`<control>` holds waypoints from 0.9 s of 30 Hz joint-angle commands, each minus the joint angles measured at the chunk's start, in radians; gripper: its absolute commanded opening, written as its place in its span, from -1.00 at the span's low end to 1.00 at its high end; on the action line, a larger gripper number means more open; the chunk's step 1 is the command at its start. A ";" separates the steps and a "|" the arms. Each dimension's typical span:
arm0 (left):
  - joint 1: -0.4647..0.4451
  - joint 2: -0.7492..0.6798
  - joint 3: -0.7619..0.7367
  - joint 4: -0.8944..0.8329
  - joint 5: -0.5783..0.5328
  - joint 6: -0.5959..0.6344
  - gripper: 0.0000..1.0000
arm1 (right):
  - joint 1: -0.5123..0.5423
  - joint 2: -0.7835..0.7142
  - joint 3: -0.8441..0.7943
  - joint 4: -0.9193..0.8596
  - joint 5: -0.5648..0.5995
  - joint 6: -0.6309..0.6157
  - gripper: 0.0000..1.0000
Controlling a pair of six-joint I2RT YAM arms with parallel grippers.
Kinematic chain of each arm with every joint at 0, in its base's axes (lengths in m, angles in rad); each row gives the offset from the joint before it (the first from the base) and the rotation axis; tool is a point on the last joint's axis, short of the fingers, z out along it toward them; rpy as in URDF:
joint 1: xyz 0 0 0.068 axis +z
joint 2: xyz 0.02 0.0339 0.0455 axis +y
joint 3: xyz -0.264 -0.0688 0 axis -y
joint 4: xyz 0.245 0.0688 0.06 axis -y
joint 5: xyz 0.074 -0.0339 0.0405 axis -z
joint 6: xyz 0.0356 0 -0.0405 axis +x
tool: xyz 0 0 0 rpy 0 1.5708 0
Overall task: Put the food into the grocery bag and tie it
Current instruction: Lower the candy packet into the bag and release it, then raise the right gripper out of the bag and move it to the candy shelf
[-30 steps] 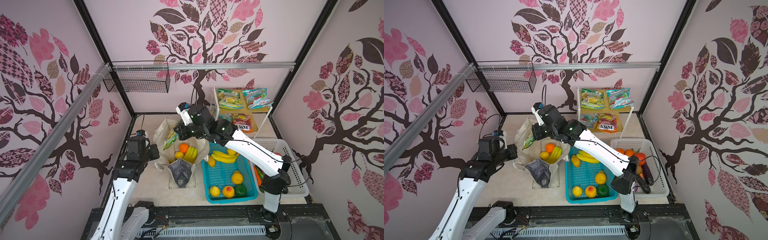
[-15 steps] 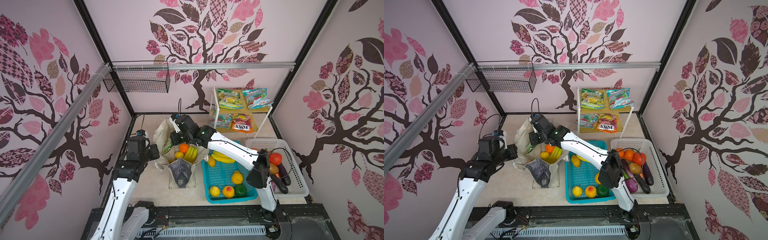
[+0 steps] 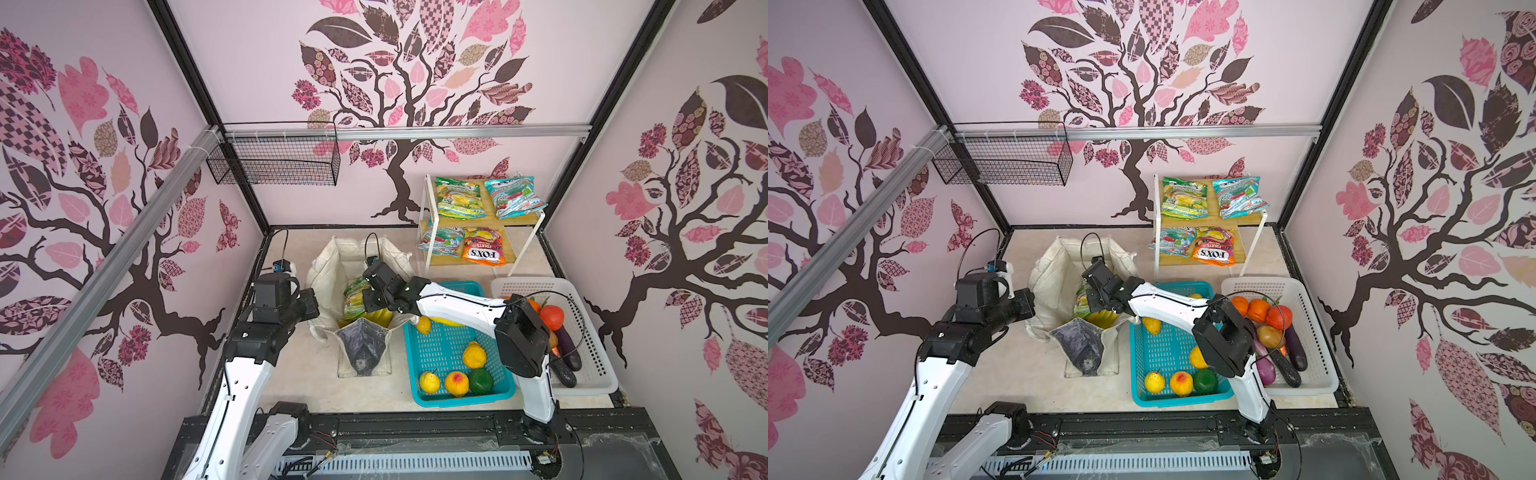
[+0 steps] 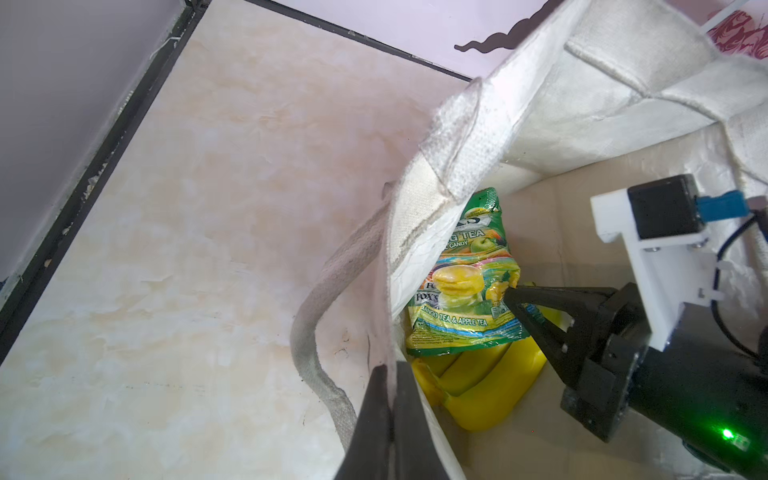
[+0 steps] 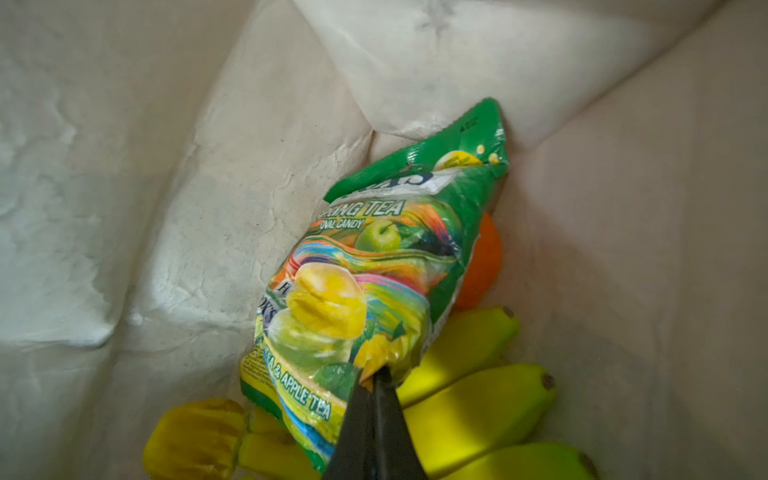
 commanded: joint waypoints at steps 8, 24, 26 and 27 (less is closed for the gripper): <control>0.003 0.001 -0.026 0.021 0.015 -0.002 -1.00 | 0.001 -0.123 -0.017 0.016 0.072 0.023 -0.58; 0.003 0.011 -0.026 0.017 -0.001 -0.002 -1.00 | -0.001 -0.393 -0.107 -0.003 0.062 0.048 1.00; 0.003 0.011 -0.025 0.015 -0.008 -0.002 -1.00 | -0.001 -0.446 -0.118 -0.011 0.069 0.057 0.99; 0.002 0.012 -0.025 0.015 -0.008 -0.002 -1.00 | -0.001 -0.474 -0.128 -0.012 0.075 0.071 0.99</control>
